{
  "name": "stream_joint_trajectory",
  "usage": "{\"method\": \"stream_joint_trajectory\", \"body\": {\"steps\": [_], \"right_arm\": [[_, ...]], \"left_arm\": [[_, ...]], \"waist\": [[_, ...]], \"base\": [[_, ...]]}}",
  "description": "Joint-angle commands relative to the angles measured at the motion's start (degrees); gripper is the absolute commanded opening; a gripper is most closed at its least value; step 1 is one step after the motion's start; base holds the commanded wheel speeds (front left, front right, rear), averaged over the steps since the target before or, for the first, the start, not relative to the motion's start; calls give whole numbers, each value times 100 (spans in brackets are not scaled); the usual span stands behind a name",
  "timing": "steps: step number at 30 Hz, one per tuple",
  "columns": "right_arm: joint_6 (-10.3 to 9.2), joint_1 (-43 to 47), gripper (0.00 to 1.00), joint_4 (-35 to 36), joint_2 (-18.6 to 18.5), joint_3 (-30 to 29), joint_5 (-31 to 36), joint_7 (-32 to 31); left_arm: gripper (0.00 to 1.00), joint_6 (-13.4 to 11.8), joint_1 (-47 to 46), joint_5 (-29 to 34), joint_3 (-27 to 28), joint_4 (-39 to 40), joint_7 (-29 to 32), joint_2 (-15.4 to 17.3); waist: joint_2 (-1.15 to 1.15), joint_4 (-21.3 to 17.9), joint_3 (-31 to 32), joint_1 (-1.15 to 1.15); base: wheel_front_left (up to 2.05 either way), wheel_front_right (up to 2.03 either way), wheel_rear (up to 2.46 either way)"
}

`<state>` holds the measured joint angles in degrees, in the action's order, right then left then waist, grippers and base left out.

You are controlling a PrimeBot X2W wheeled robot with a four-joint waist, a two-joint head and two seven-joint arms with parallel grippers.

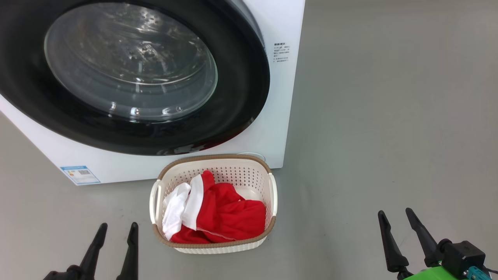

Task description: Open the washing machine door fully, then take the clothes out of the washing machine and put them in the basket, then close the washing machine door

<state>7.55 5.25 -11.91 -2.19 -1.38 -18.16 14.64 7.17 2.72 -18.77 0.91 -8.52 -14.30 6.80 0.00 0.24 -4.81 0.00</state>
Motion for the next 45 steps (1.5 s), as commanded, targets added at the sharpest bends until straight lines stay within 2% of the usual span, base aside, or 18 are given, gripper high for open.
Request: {"method": "stream_joint_trajectory", "body": {"steps": [1,3,4,11,15,21,45], "right_arm": [[-6,-127,100,145,-69,121,-42,36],[-6,-145,100,150,-69,130,-45,36],[0,0,0,-18,4,9,1,-1],[0,50,0,-354,83,43,-130,-25],[0,22,0,-341,60,46,-387,-76],[-1,-42,0,-345,29,52,-770,-152],[-2,-276,0,-316,-66,34,-2264,-487]], "left_arm": [[100,32,-66,-35,200,103,-70,104],[100,32,-73,-62,193,101,-70,105],[0,-1,-1,-40,-8,-18,4,-7],[0,-8,-7,-165,-88,-361,48,-170],[0,-7,-25,-407,-76,-360,107,-170],[0,-5,-73,-768,-58,-382,196,-171],[0,3,-253,-2198,32,-428,562,-187]], "waist": [[0,6,-11,0],[0,11,-24,0],[0,10,-23,0],[0,9,-22,1],[0,8,11,12],[0,6,25,1],[0,0,117,0]], "base": [[0,0,0],[0,0,0],[0,0,0],[0,0,0],[0,0,0],[0,0,0],[0,0,0]]}}
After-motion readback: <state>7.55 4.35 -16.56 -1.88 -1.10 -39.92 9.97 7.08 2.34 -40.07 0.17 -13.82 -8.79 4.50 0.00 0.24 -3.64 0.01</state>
